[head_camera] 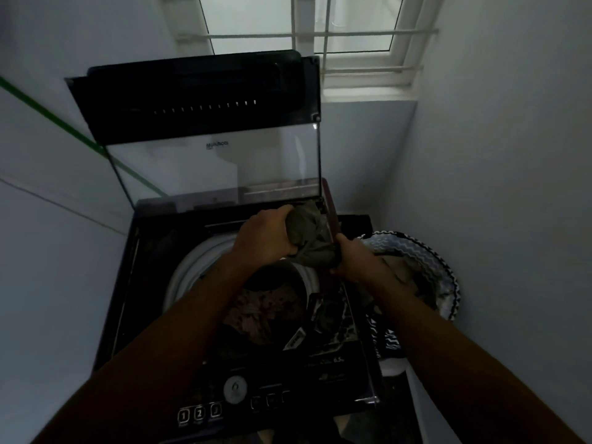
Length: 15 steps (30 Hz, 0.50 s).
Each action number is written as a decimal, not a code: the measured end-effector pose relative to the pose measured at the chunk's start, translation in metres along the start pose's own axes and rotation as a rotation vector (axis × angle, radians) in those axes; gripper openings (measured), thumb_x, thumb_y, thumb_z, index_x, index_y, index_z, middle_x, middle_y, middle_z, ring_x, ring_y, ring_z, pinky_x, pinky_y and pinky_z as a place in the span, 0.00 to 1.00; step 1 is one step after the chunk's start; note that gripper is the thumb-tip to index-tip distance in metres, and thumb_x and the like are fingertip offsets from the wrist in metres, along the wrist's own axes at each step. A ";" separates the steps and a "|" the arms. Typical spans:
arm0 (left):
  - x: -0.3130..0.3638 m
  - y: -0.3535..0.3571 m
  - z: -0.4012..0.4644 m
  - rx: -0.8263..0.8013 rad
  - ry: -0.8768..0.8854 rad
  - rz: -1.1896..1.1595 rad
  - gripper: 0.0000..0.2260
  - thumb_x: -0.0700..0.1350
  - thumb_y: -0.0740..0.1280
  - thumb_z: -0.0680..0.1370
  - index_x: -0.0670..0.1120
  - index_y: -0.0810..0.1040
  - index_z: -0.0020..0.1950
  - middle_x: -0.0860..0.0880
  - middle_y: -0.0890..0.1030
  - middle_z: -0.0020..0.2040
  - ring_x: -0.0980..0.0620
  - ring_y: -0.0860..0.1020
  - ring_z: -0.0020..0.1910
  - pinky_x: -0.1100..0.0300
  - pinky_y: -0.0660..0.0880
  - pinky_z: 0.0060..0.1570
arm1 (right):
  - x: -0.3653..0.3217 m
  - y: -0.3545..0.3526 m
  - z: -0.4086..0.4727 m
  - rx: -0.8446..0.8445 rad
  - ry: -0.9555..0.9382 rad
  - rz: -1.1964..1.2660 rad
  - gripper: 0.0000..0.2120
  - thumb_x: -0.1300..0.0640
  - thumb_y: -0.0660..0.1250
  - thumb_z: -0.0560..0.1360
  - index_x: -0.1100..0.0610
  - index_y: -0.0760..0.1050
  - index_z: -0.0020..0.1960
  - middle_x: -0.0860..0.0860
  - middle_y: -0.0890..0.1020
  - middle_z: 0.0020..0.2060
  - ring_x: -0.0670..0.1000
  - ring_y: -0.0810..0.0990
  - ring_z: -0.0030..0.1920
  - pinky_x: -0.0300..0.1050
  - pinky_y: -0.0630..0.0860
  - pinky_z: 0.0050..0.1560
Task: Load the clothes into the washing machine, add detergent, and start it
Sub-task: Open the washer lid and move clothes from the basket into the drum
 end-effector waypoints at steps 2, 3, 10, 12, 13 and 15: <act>-0.009 0.005 -0.005 -0.084 -0.042 0.047 0.33 0.51 0.77 0.63 0.52 0.70 0.66 0.47 0.81 0.54 0.45 0.80 0.51 0.49 0.79 0.50 | -0.020 -0.007 0.000 0.213 -0.030 -0.036 0.15 0.58 0.67 0.74 0.60 0.71 0.58 0.64 0.77 0.53 0.66 0.78 0.53 0.53 0.75 0.51; -0.013 0.008 -0.007 -0.148 -0.065 0.057 0.40 0.49 0.78 0.64 0.52 0.64 0.73 0.45 0.80 0.56 0.44 0.80 0.52 0.50 0.78 0.51 | -0.034 -0.012 -0.002 0.281 -0.076 0.044 0.12 0.59 0.65 0.74 0.60 0.74 0.56 0.64 0.79 0.52 0.65 0.79 0.52 0.52 0.75 0.51; -0.049 -0.004 -0.032 -0.168 -0.115 -0.186 0.32 0.38 0.77 0.68 0.47 0.71 0.70 0.49 0.77 0.64 0.53 0.75 0.63 0.74 0.65 0.54 | -0.118 -0.008 -0.002 0.019 -0.202 0.721 0.11 0.70 0.66 0.67 0.56 0.74 0.42 0.56 0.80 0.39 0.55 0.79 0.41 0.52 0.78 0.42; -0.061 -0.017 -0.040 -0.117 -0.128 -0.160 0.27 0.36 0.76 0.69 0.45 0.75 0.66 0.49 0.79 0.62 0.60 0.74 0.57 0.82 0.63 0.46 | -0.129 0.004 -0.002 -0.159 -0.106 0.980 0.14 0.75 0.66 0.70 0.59 0.75 0.49 0.56 0.80 0.42 0.56 0.80 0.40 0.49 0.80 0.39; -0.066 -0.022 -0.042 -0.091 -0.124 -0.171 0.26 0.34 0.76 0.69 0.42 0.75 0.66 0.46 0.79 0.62 0.60 0.73 0.55 0.84 0.63 0.43 | -0.135 0.008 -0.003 -0.196 -0.089 1.040 0.14 0.75 0.65 0.71 0.59 0.75 0.50 0.56 0.80 0.42 0.55 0.81 0.40 0.49 0.81 0.37; -0.071 -0.026 -0.044 -0.055 -0.125 -0.209 0.25 0.30 0.74 0.70 0.37 0.73 0.66 0.41 0.79 0.62 0.56 0.73 0.52 0.84 0.64 0.39 | -0.145 0.015 0.000 -0.166 -0.092 1.044 0.13 0.75 0.66 0.72 0.59 0.75 0.48 0.56 0.80 0.41 0.56 0.80 0.39 0.50 0.81 0.38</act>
Point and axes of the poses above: each hand's wrist, its own z-axis towards the middle knuckle, its own y-axis out of the palm, x = y × z, the point moved 4 cm from there along z, towards the middle knuckle
